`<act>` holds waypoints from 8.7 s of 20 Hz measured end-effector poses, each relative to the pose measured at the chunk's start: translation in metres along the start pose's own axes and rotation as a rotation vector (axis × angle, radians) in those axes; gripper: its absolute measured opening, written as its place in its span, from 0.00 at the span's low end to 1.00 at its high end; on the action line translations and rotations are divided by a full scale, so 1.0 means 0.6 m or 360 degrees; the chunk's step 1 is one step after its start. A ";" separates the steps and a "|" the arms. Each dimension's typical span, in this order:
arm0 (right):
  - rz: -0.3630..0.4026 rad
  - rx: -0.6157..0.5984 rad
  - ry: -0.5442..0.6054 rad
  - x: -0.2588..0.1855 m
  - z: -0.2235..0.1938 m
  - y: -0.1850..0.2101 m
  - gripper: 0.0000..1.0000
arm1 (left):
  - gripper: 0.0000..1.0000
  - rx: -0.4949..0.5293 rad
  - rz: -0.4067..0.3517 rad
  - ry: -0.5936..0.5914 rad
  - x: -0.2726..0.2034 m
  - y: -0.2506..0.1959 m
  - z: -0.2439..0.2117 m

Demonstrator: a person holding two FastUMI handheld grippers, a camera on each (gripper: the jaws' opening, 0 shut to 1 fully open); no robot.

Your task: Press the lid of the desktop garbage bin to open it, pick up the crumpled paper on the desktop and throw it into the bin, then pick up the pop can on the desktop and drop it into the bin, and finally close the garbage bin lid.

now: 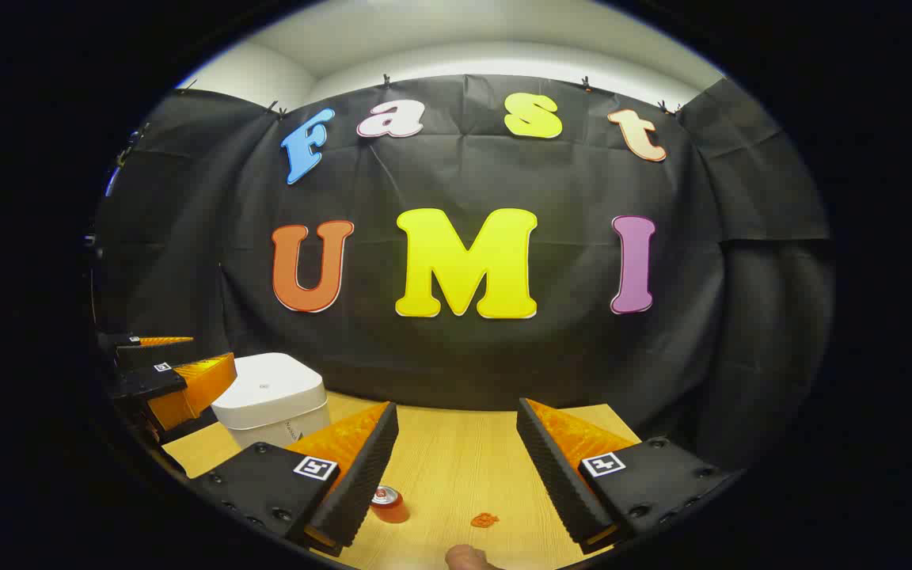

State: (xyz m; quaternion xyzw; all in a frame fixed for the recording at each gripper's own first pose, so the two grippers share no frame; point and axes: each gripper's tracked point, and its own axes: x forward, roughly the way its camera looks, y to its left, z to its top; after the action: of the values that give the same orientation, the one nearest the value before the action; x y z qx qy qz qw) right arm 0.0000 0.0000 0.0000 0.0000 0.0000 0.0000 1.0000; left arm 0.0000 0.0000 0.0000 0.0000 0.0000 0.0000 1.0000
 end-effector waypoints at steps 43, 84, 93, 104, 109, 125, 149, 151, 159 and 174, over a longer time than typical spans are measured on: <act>0.0002 -0.0038 0.0035 0.062 -0.015 -0.028 0.96 | 0.18 -0.0100 0.0314 0.0379 0.132 0.101 -0.113; 0.0073 -0.0026 0.0111 0.088 -0.071 -0.031 0.96 | 0.89 -0.0023 0.0318 0.0220 0.085 0.064 0.032; 0.0060 -0.0071 0.0243 0.065 -0.135 -0.036 0.96 | 0.95 -0.0075 0.0120 0.0338 0.028 -0.010 -0.080; -0.0046 -0.0020 0.0674 0.106 -0.344 -0.082 0.96 | 0.95 0.0021 -0.0130 0.0642 -0.009 -0.104 -0.253; -0.0132 -0.0057 0.0938 0.133 -0.458 -0.098 0.96 | 0.95 0.0072 -0.0209 0.0673 -0.018 -0.127 -0.278; -0.0111 0.0012 0.1488 0.207 -0.628 -0.093 0.79 | 0.95 0.0002 -0.0086 0.0867 -0.053 -0.090 -0.357; -0.0011 0.0060 0.1287 0.197 -0.395 -0.064 0.23 | 0.95 -0.0025 -0.0154 0.0631 -0.051 -0.062 -0.281; 0.0044 0.0079 0.1168 0.211 -0.316 -0.040 0.23 | 0.95 -0.0035 -0.0169 0.0640 -0.055 -0.058 -0.291; 0.0365 -0.0018 0.0820 0.244 -0.094 0.163 0.20 | 0.95 -0.0035 -0.0222 0.0595 -0.050 -0.011 -0.302; 0.0746 -0.0135 0.0795 0.289 -0.105 0.507 0.33 | 0.95 -0.0011 -0.0194 0.0605 -0.104 0.052 -0.338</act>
State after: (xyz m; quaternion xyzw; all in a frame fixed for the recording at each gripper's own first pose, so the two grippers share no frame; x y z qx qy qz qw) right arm 0.1737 0.3040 -0.0633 -0.0415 0.2447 0.2299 0.9410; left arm -0.0623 0.0310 -0.2029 -0.0034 0.1888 -0.0604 0.9801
